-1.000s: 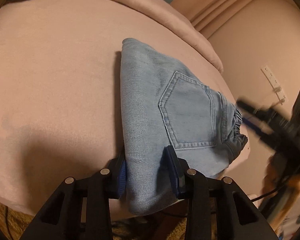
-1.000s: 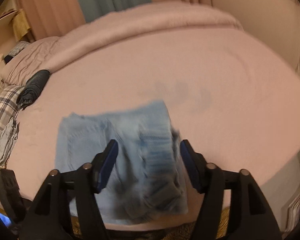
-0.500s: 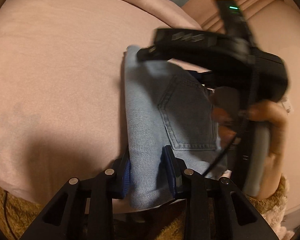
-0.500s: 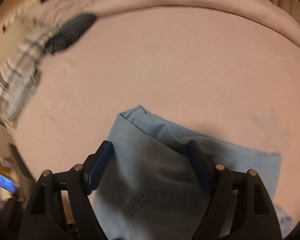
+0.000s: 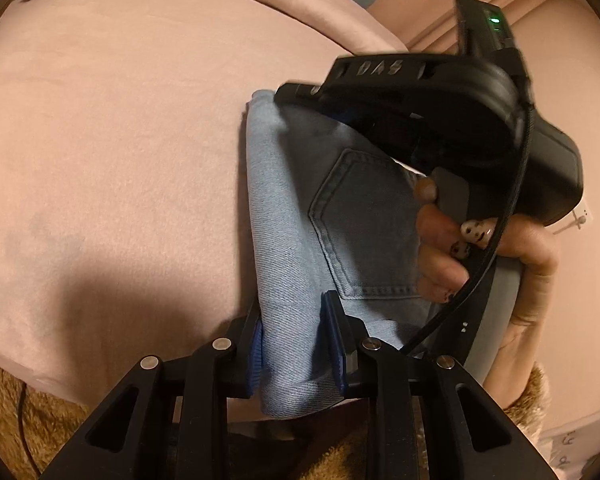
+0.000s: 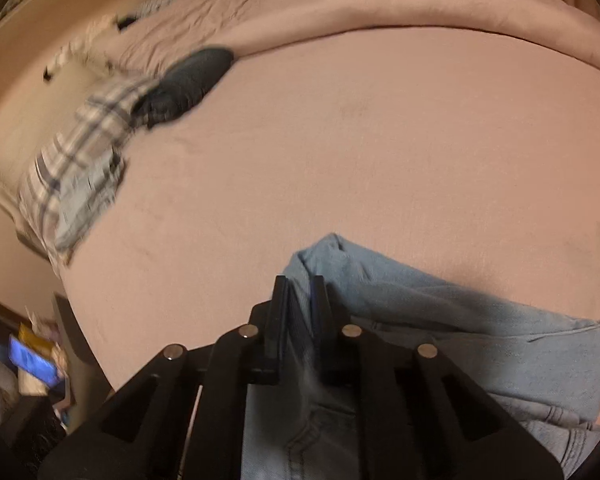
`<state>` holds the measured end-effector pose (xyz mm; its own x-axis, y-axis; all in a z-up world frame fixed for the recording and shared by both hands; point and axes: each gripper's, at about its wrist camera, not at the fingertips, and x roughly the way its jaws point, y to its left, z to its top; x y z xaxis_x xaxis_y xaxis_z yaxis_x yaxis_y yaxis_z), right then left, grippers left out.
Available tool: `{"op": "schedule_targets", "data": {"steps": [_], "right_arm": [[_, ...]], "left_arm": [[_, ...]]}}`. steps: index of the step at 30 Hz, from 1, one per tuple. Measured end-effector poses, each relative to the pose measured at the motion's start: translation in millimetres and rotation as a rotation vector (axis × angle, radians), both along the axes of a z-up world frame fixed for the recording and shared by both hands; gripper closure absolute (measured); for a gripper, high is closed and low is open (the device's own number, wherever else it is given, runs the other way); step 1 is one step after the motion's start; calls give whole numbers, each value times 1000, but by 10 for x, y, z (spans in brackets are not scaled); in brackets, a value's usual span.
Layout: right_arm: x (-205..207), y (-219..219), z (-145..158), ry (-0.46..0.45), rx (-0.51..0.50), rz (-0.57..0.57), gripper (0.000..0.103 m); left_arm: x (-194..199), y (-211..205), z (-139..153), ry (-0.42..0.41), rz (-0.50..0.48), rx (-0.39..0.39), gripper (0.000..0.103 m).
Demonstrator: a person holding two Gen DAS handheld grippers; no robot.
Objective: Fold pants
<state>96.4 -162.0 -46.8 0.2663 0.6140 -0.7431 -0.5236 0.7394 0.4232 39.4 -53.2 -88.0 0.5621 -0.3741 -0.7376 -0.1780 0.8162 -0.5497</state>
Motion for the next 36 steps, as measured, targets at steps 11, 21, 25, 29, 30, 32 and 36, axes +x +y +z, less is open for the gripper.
{"op": "schedule_targets", "data": {"steps": [11, 21, 25, 29, 30, 32, 36], "right_arm": [[89, -142, 45, -20, -8, -54, 97], [29, -232, 144, -36, -38, -84, 68], [-32, -236, 201, -54, -41, -73, 63], [-82, -294, 266, -63, -32, -83, 52], [-104, -308, 282, -70, -39, -86, 52], [-152, -341, 315, -88, -60, -94, 44], [-260, -540, 378, -118, -93, -138, 33]], "left_arm": [[48, -129, -32, 33, 25, 62, 76], [118, -180, -12, 37, 25, 105, 75], [33, -212, -22, 29, 24, 122, 74], [12, -230, -19, 20, 27, 123, 74], [5, -232, -19, 18, 28, 120, 74], [-9, -230, -25, 12, 27, 117, 73], [-49, -249, -42, 7, 24, 121, 73]]}}
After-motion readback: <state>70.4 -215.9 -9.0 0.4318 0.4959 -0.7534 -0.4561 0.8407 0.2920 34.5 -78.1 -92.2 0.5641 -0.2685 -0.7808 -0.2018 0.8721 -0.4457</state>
